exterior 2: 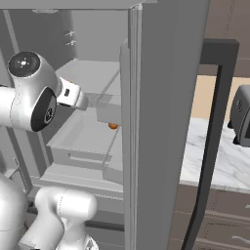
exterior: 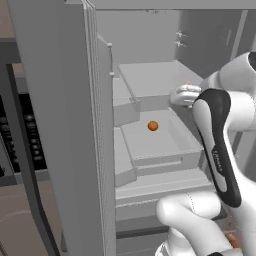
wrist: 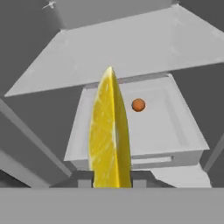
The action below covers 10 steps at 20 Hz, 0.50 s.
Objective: Take the lemon wedge from the fridge and place it on the plate with fish on the dining counter.
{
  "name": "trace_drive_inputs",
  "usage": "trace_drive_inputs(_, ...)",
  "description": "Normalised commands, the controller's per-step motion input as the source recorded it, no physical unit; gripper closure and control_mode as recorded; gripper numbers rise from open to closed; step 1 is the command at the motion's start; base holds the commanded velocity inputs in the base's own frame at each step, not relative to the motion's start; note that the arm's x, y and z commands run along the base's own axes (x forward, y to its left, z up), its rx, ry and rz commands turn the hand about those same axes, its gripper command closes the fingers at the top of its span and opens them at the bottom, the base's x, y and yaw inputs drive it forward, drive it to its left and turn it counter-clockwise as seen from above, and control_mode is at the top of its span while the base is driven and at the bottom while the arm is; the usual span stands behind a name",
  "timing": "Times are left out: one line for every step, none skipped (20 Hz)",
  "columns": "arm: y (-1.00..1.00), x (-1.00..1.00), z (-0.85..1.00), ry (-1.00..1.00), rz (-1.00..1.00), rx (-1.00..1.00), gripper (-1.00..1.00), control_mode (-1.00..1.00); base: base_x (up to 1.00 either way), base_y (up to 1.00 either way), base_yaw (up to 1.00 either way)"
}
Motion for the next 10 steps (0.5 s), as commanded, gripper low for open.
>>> trace_drive_inputs(0.00, 0.00, 0.00, 0.00, 0.00, 0.00, 1.00, 1.00, -1.00, -0.04, 0.12)
trace_drive_inputs(0.00, 0.00, 0.00, 0.00, 0.00, 0.00, 1.00, 1.00, -1.00, -0.01, 0.11)
trace_drive_inputs(0.00, 0.00, 0.00, 0.00, 0.00, 0.00, 1.00, 1.00, -1.00, -0.08, 0.13)
trace_drive_inputs(0.00, 0.00, 0.00, 0.00, 0.00, 0.00, 1.00, 1.00, -1.00, -0.10, 0.19)
trace_drive_inputs(0.00, 0.00, 0.00, 0.00, 0.00, 0.00, 1.00, 1.00, -1.00, -0.14, 0.23)
trace_drive_inputs(0.00, 0.00, 0.00, 0.00, 0.00, 0.00, 1.00, 1.00, -1.00, -0.17, 0.26)
trace_drive_inputs(0.00, 0.00, 0.00, 0.00, 0.00, 0.00, 1.00, 1.00, -1.00, -0.18, 0.31)
trace_drive_inputs(0.00, 0.00, 0.00, 0.00, 0.00, 0.00, 1.00, 1.00, -1.00, -0.20, 0.36)
trace_drive_inputs(0.00, 0.00, 0.00, 0.00, 0.00, 0.00, 1.00, 1.00, -1.00, -0.19, 0.43)
trace_drive_inputs(0.00, 0.00, 0.00, 0.00, 0.00, 0.00, 1.00, 1.00, -1.00, -0.20, 0.49)
